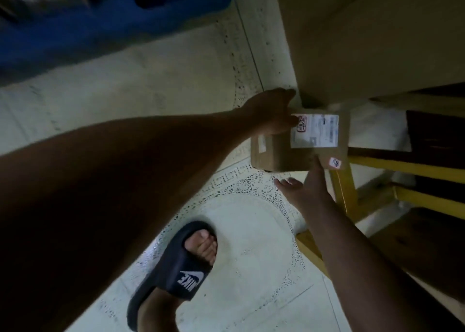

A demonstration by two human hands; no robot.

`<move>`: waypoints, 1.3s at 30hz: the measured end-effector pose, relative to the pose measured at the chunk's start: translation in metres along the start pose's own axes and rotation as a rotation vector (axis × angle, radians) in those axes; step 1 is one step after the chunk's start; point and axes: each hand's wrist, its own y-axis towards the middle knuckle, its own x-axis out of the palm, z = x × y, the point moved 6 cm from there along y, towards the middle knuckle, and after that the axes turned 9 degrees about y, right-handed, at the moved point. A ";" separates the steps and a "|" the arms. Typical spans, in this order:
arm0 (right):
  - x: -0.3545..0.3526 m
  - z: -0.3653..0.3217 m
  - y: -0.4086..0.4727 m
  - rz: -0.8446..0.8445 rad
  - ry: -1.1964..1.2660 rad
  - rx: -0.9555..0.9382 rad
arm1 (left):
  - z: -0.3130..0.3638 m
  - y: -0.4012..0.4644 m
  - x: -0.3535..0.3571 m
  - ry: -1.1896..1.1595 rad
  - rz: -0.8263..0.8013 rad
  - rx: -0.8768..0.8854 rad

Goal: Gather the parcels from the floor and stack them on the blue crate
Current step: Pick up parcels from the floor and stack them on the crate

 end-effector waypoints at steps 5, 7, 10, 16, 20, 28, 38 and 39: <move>0.003 -0.004 0.007 -0.031 -0.003 -0.027 | 0.009 0.001 0.018 0.114 -0.040 -0.040; -0.002 -0.006 -0.006 -0.007 -0.110 -0.067 | 0.007 -0.018 0.008 0.111 -0.014 -0.061; -0.006 -0.007 -0.040 -0.004 -0.266 -0.091 | 0.007 -0.057 -0.014 0.060 0.005 -0.087; 0.026 -0.006 -0.136 -0.022 -0.501 -0.214 | -0.005 -0.142 -0.072 -0.066 0.012 -0.204; 0.063 0.003 -0.212 -0.051 -0.665 -0.280 | -0.008 -0.211 -0.133 -0.131 0.108 -0.276; 0.146 0.020 -0.396 -0.285 -0.872 -0.520 | 0.007 -0.369 -0.269 -0.212 0.341 -0.427; 0.208 0.138 -0.529 -0.528 -1.079 -0.643 | -0.076 -0.527 -0.377 -0.169 0.558 -0.492; 0.218 0.157 -0.539 -0.554 -1.098 -0.665 | -0.092 -0.544 -0.385 -0.167 0.577 -0.513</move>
